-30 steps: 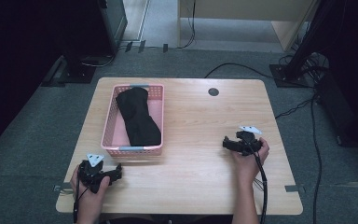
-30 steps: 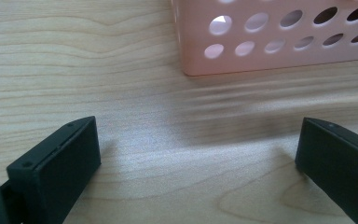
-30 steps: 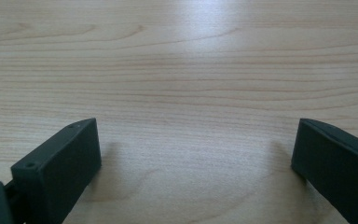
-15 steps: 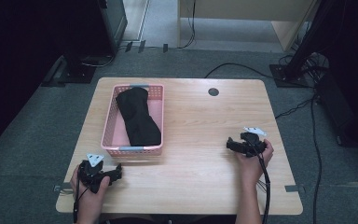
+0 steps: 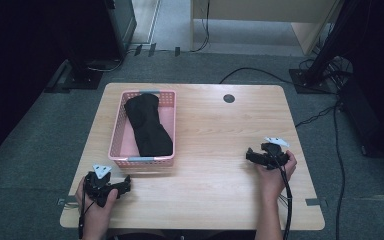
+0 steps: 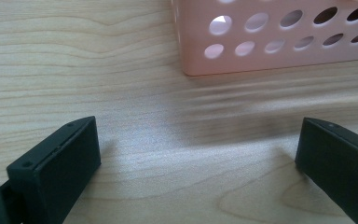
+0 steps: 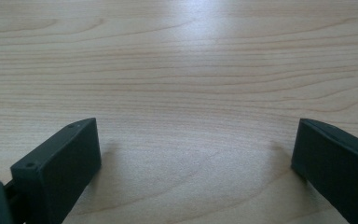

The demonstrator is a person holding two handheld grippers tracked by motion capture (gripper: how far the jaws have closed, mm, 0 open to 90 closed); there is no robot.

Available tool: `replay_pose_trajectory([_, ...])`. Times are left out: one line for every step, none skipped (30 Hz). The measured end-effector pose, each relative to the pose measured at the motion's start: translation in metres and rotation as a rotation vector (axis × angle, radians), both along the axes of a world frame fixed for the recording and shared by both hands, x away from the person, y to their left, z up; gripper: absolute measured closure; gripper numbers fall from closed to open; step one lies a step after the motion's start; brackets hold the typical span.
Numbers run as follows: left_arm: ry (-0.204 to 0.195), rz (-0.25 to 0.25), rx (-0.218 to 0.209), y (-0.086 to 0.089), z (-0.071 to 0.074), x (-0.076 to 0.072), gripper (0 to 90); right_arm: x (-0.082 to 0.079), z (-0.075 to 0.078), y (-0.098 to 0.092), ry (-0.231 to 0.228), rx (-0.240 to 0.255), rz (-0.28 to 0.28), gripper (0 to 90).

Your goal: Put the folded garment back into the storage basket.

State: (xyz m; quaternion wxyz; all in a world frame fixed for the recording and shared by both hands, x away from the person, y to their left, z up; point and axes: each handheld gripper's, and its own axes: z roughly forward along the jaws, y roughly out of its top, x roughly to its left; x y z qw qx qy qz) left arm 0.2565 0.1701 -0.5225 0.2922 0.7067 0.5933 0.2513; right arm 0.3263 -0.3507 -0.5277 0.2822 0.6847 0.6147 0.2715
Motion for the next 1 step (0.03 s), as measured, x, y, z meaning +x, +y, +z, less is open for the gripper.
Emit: replay_pose_trajectory([0.0,-0.001,0.001,0.0001,0.0,0.0,0.0,-0.0001,0.0,-0.0003,0.0,0.0,-0.003,0.6])
